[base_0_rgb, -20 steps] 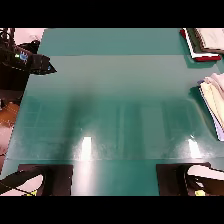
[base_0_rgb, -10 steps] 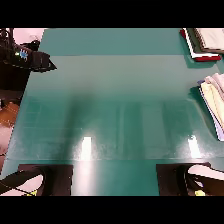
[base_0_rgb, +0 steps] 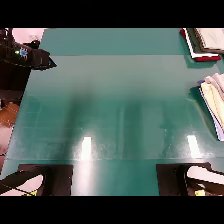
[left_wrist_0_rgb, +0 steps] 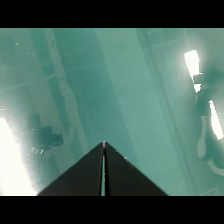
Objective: Fold the shirts.
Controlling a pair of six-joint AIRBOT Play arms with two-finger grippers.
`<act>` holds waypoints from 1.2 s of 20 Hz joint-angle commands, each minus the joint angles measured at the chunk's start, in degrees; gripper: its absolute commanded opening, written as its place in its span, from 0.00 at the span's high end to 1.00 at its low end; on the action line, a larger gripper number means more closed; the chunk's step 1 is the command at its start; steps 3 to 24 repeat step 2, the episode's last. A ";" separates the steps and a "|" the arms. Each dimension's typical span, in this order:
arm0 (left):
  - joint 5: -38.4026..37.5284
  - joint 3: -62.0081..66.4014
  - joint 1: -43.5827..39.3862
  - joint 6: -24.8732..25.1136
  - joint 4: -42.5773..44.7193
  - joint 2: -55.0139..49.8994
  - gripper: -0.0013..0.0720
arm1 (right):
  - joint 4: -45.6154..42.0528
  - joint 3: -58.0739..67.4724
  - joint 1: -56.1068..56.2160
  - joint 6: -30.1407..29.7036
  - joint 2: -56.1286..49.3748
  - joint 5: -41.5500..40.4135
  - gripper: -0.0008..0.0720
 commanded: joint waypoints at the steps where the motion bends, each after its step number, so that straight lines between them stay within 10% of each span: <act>1: 0.17 0.00 0.04 -0.02 0.00 0.04 0.95 | 1.03 0.04 5.51 -0.02 0.02 0.83 0.97; 24: 0.17 0.00 0.04 -0.02 0.02 0.04 0.95 | 1.03 0.04 6.38 -0.02 0.02 1.14 0.97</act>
